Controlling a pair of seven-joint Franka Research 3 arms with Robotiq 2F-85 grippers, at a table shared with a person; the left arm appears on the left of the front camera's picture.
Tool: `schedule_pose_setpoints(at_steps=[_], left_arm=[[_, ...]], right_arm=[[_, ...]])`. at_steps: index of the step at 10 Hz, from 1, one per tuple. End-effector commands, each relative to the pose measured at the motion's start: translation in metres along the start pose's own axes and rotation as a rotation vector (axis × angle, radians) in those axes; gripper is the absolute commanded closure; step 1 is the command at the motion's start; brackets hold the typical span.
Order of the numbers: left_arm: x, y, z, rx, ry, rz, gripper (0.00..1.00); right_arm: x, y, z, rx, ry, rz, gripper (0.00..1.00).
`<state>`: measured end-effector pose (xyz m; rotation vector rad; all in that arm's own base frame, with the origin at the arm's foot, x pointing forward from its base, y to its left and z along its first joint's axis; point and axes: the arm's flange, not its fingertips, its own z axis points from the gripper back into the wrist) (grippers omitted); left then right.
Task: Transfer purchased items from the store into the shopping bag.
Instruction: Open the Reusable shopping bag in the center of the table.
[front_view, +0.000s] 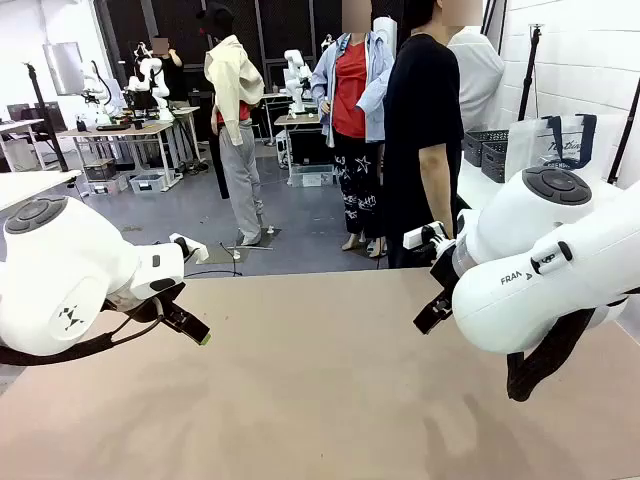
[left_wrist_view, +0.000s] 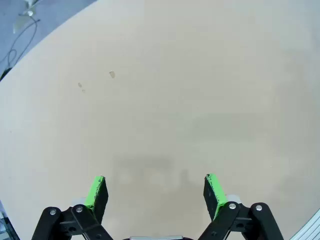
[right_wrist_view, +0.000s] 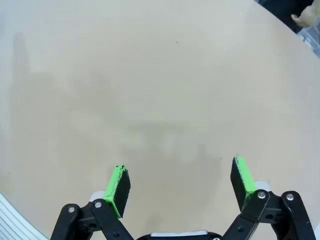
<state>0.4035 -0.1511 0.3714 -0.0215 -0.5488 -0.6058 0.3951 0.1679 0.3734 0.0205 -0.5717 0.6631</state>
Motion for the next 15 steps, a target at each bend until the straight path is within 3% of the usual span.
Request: schedule_pose_setpoints(at_steps=[1,15], left_arm=[[0.0000,0.0000,0.0001,0.000,0.000,0.000,0.00],[0.0000,0.0000,0.0001,0.000,0.000,0.000,0.00]], right_arm=[[0.0000,0.0000,0.0000,0.000,0.000,0.000,0.00],[0.0000,0.0000,0.0000,0.000,0.000,0.000,0.00]])
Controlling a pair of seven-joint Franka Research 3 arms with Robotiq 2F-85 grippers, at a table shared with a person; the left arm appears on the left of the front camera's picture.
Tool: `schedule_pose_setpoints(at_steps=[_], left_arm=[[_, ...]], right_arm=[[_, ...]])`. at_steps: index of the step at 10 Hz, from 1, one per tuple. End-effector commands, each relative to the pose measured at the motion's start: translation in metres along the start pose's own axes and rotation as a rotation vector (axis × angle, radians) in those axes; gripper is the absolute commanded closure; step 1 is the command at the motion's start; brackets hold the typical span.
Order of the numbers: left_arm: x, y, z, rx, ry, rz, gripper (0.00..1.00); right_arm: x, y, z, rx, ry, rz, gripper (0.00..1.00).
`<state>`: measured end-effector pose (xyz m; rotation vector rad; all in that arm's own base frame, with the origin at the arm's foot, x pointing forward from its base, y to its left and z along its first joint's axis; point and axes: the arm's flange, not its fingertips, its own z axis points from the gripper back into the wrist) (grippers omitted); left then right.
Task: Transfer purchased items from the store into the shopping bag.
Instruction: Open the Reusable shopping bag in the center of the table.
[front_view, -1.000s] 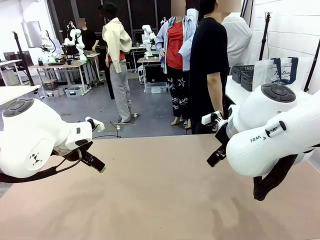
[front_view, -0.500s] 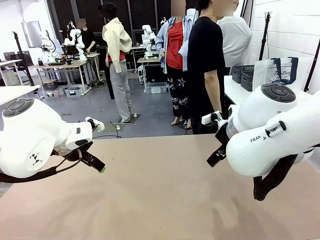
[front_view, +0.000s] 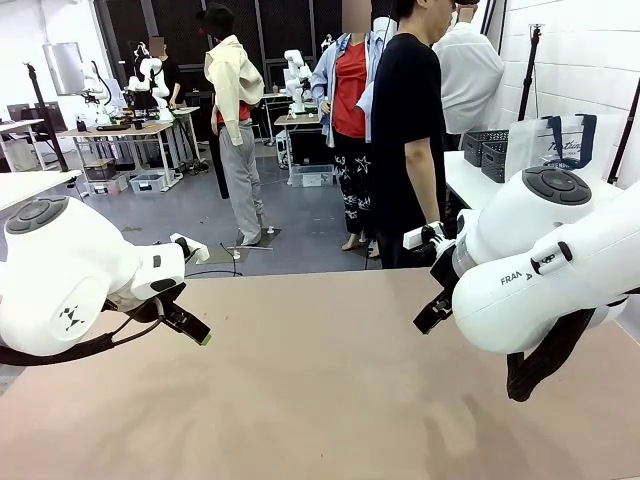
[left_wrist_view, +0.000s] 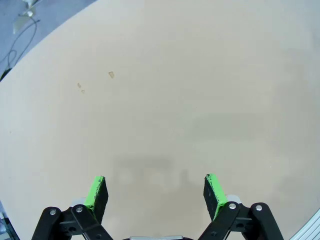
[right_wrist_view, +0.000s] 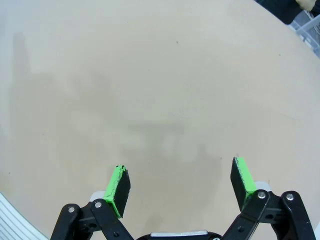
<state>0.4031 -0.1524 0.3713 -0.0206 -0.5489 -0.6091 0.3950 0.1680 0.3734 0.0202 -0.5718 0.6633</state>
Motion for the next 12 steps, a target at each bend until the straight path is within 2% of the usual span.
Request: schedule_pose_setpoints(at_steps=[1,12], left_arm=[[-0.0004,0.0013,0.0001,0.000,0.000,0.003,0.00],[-0.0004,0.0013,0.0001,0.000,0.000,0.003,0.00]], right_arm=[[0.0000,-0.0001,0.0000,0.000,0.000,0.000,0.00],[0.0000,-0.0001,0.0000,0.000,0.000,0.000,0.00]])
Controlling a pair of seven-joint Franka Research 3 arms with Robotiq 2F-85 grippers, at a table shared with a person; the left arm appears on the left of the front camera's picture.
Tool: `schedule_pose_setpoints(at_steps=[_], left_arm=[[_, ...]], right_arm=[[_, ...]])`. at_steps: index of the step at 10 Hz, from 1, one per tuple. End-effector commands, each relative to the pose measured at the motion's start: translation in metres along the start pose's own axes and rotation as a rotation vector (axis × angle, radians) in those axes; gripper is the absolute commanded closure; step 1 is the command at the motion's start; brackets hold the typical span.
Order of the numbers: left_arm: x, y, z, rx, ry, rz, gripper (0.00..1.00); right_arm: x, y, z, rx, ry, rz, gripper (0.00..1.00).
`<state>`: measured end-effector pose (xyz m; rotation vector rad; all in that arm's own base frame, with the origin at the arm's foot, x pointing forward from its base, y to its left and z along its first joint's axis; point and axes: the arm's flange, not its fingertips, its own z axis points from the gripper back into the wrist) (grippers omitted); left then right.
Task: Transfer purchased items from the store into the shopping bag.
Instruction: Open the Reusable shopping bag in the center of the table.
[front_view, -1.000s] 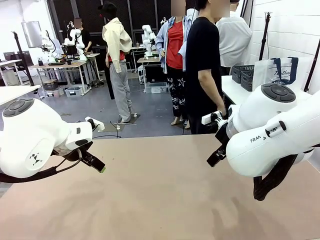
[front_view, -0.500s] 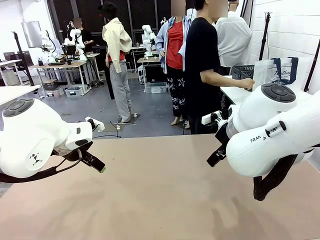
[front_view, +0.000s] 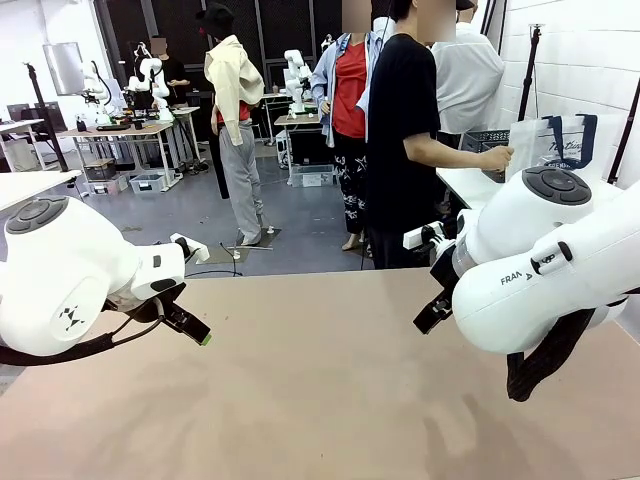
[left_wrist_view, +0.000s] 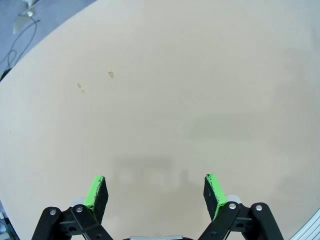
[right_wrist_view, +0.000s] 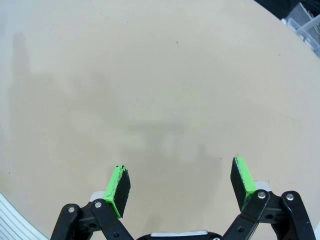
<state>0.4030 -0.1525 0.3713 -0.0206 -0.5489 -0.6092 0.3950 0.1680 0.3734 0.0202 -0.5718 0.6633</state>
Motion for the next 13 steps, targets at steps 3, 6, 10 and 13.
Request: schedule_pose_setpoints(at_steps=[3,6,10,13], left_arm=[[-0.0004,0.0014,0.0001,0.000,0.000,0.003,0.00],[-0.0004,0.0014,0.0001,0.000,0.000,0.003,0.00],[-0.0004,0.0014,0.0001,0.000,0.000,0.003,0.00],[-0.0004,0.0014,0.0001,0.000,0.000,0.003,0.00]], right_arm=[[0.0000,-0.0001,0.0000,0.000,0.000,0.000,0.00],[0.0000,-0.0001,0.0000,0.000,0.000,0.000,0.00],[0.0000,-0.0001,0.0000,0.000,0.000,0.000,0.00],[0.0000,-0.0001,0.0000,0.000,0.000,0.000,0.00]])
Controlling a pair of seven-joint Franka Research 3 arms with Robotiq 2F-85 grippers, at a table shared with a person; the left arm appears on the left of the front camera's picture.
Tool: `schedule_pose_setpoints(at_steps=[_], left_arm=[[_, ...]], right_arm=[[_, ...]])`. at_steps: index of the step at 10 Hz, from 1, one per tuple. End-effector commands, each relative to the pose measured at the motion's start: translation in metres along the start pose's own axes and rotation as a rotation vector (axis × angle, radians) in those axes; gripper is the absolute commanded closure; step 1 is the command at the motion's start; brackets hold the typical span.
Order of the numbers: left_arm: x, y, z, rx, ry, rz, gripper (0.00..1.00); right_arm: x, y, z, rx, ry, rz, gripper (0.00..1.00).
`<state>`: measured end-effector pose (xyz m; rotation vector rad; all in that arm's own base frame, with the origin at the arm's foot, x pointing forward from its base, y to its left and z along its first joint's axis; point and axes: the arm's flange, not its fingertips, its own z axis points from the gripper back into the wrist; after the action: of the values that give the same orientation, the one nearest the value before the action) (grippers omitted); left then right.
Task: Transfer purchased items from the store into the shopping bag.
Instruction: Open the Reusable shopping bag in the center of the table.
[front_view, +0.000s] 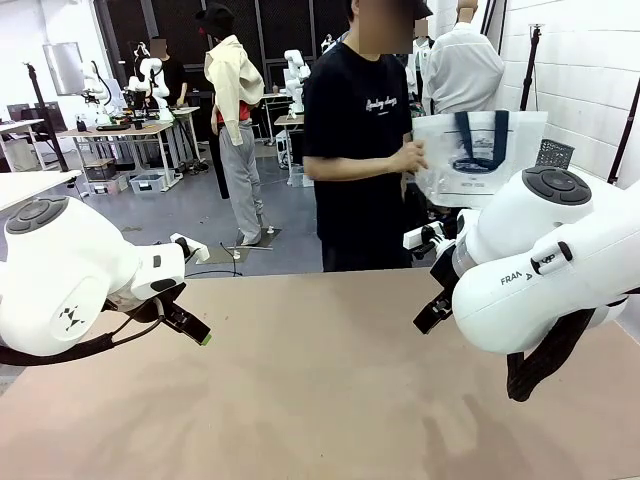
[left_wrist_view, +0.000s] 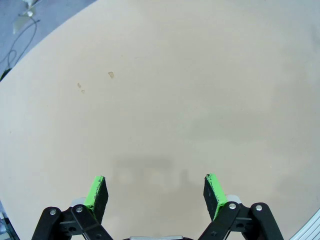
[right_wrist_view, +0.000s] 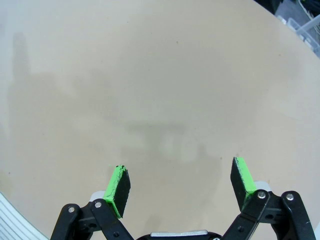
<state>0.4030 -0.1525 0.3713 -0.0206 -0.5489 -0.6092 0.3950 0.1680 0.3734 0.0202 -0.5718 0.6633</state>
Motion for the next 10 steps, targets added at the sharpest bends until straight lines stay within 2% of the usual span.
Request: schedule_pose_setpoints(at_steps=[1,10], left_arm=[[-0.0004,0.0014,0.0001,0.000,0.000,0.003,0.00],[-0.0004,0.0014,0.0001,0.000,0.000,0.003,0.00]], right_arm=[[0.0000,-0.0001,0.0000,0.000,0.000,0.000,0.00],[0.0000,-0.0001,0.0000,0.000,0.000,0.000,0.00]])
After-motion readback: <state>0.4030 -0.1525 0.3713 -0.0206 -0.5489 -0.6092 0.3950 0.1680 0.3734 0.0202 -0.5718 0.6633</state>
